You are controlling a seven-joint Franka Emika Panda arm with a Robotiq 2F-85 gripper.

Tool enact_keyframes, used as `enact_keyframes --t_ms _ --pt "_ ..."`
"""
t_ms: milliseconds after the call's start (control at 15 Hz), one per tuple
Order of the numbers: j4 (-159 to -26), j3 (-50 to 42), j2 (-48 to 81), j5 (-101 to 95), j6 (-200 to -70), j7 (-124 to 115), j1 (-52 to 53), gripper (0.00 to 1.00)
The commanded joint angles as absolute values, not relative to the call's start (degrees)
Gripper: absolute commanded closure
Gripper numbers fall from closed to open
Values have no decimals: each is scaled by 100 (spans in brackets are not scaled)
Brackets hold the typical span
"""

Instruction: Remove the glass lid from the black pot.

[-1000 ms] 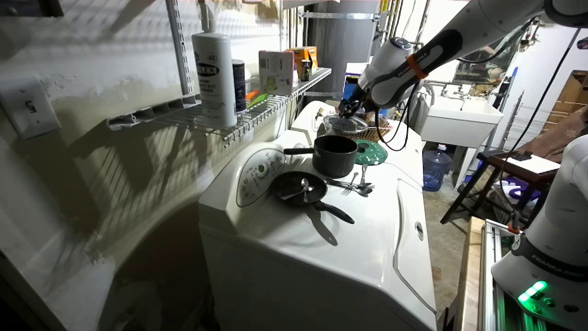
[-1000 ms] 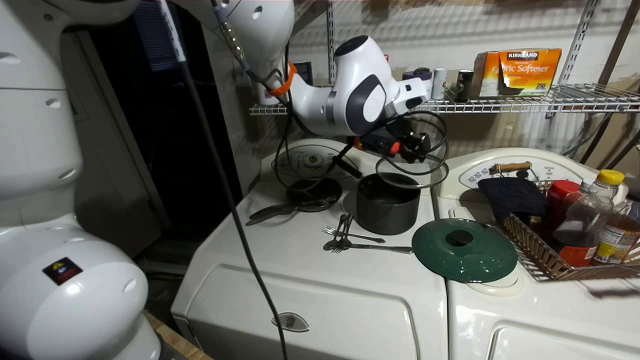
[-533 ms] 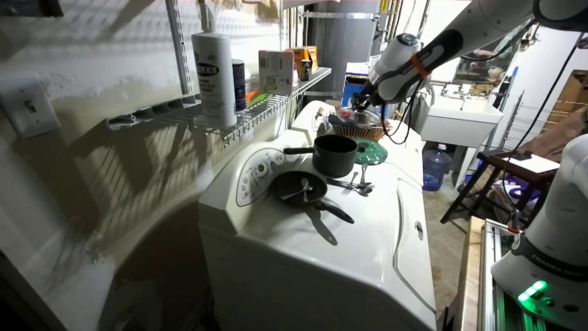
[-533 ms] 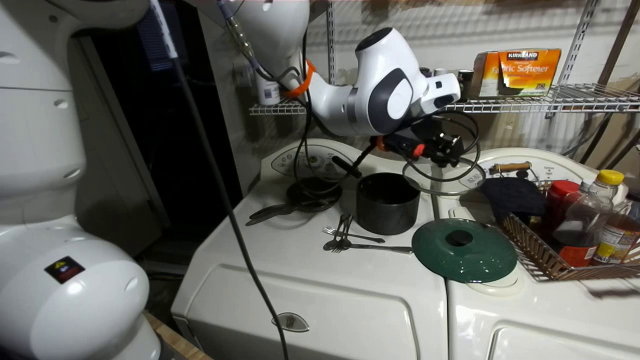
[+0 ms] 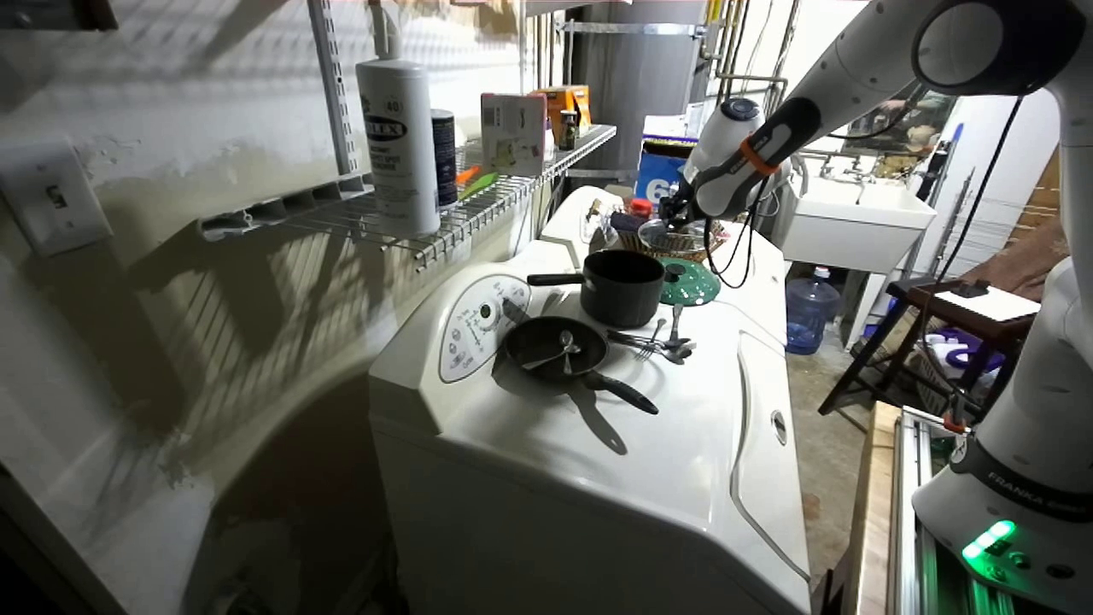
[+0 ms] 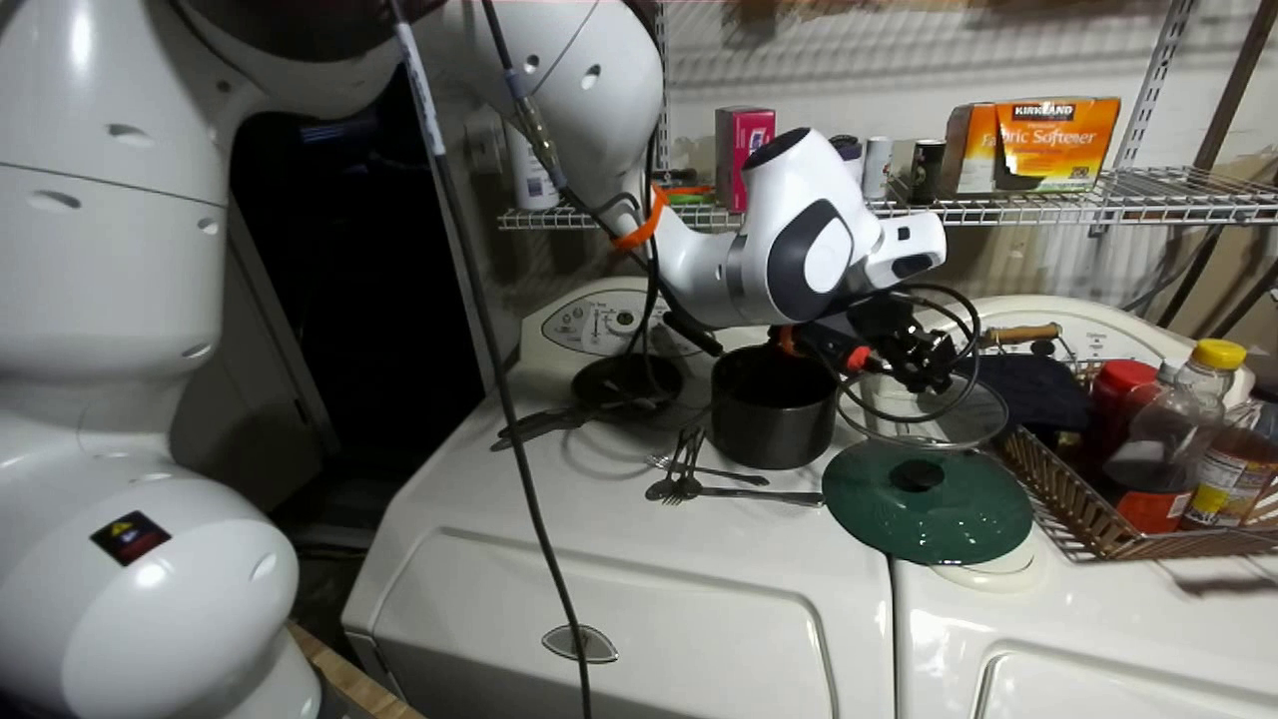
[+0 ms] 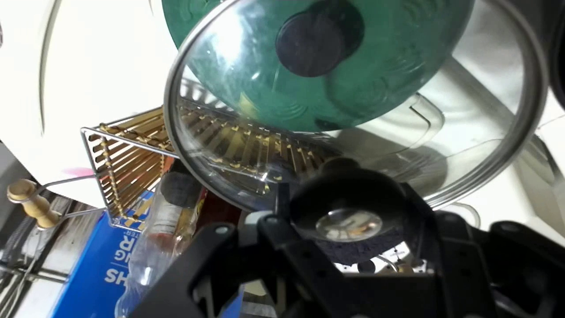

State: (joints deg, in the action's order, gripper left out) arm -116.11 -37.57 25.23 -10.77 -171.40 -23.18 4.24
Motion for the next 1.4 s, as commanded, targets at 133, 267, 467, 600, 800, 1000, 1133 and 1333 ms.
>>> enact_keyframes --t_ms 133,267,467,600,800,1000,1133,1333 --pt "-11146 -4153 3293 -1098 -17218 -2796 609 66" --pt "-11061 -4230 3496 -1086 -17197 -2899 630 66" --pt "-11034 -4419 3855 -799 -17297 -2838 794 66" --pt "-11059 -4496 4030 -704 -17337 -2853 895 66" --pt "-11066 -4585 4322 -457 -17549 -2870 1040 66" --pt "-11037 -4577 4547 -98 -17711 -2789 1091 66" --pt "-11010 -4516 4610 153 -17827 -2734 1060 66" --pt "-10954 -4480 4702 424 -17878 -2688 1034 66"
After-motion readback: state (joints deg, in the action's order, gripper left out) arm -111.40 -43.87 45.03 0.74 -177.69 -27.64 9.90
